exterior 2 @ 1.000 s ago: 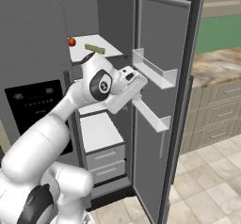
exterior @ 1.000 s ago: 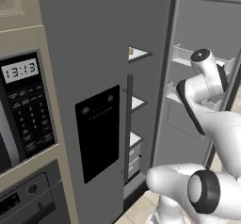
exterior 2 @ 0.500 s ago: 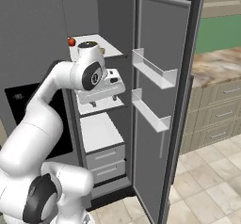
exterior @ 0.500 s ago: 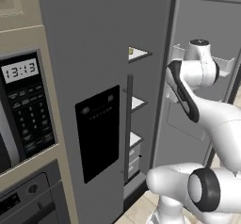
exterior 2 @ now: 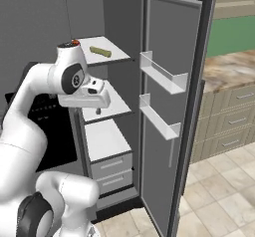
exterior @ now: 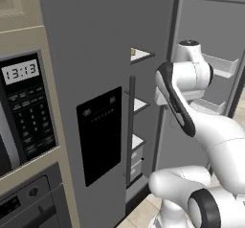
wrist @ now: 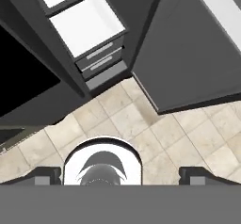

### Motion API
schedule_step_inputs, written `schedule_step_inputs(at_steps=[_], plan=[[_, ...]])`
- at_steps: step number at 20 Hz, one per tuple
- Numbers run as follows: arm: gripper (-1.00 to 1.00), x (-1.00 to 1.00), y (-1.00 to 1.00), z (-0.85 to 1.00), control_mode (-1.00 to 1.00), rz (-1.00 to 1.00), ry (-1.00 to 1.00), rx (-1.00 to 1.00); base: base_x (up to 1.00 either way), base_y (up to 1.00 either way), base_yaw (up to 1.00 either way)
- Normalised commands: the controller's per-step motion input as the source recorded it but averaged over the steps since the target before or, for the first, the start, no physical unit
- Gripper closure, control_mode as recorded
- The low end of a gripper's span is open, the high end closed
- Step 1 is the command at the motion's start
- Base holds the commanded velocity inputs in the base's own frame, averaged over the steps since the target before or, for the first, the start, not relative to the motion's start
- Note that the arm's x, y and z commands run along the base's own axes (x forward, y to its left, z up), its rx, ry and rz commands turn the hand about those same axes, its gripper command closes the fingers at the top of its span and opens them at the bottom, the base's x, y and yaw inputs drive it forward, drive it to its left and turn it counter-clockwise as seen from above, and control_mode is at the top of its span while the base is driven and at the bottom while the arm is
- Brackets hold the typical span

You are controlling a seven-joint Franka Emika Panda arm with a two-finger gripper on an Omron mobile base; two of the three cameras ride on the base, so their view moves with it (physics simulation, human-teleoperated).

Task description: Retrieve the butter from the fridge and place it on a plate on the dining table. Then retrieve the butter knife by the fridge and place it near the plate.

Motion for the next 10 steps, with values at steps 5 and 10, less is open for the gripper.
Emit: schedule_step_inputs(at_steps=[5, 10], plan=[[-1.00, -0.42, -0.05, -0.01, -1.00, -0.25, 0.10, -0.10, 0.00, 0.00, 0.00], [-1.00, -0.32, 0.01, -0.13, -1.00, -0.03, 0.15, 0.12, 0.00, 0.00, 0.00]])
